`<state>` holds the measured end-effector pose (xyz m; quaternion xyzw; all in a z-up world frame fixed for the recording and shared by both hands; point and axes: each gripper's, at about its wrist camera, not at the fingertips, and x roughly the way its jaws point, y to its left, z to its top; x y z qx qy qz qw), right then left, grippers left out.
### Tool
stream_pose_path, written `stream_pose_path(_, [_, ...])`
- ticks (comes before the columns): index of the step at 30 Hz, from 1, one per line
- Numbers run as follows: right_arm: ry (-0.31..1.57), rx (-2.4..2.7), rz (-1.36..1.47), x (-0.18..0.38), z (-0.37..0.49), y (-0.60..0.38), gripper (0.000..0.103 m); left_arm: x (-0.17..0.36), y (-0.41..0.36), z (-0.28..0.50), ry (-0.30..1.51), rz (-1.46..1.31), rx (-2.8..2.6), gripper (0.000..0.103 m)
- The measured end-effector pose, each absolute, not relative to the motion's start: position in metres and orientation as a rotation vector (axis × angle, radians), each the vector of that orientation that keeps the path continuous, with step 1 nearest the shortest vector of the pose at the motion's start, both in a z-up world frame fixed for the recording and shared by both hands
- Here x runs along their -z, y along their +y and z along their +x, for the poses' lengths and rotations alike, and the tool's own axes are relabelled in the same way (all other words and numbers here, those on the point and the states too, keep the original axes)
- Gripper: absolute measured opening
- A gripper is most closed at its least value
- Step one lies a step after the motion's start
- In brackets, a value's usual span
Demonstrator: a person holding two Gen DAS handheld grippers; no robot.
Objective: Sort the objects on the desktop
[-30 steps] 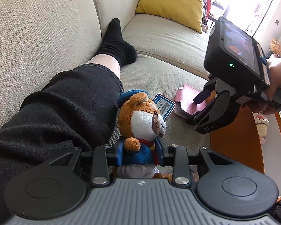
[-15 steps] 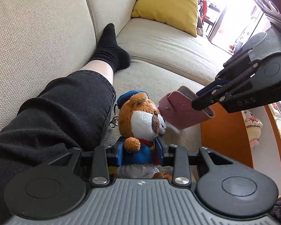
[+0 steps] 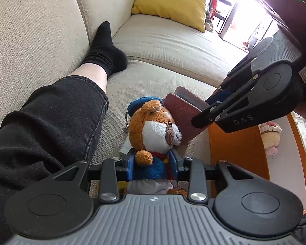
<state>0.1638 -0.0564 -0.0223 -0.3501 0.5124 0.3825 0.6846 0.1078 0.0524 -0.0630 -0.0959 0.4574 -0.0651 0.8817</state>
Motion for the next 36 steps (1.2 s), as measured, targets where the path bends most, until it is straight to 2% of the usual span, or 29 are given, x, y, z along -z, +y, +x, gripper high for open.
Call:
stream_pose_path(10, [1.086, -0.809, -0.704, 0.014, 0.163, -0.073, 0.018, 0.064, 0.057, 0.102, 0.943, -0.218, 0.113, 0.037])
stream_pose_path(20, [0.981, -0.763, -0.43, -0.047, 0.14, -0.14, 0.017, 0.011, 0.046, 0.082, 0.814, -0.182, 0.127, 0.037])
stream_pose_path(29, [0.904, -0.678, -0.269, -0.093, 0.106, -0.222, 0.017, -0.036, 0.01, 0.074, 0.735, -0.147, 0.27, 0.037])
stream_pose_path(36, [0.924, -0.548, -0.219, -0.09, 0.084, -0.279, 0.017, -0.039, -0.035, 0.087, 0.756, -0.103, 0.399, 0.037])
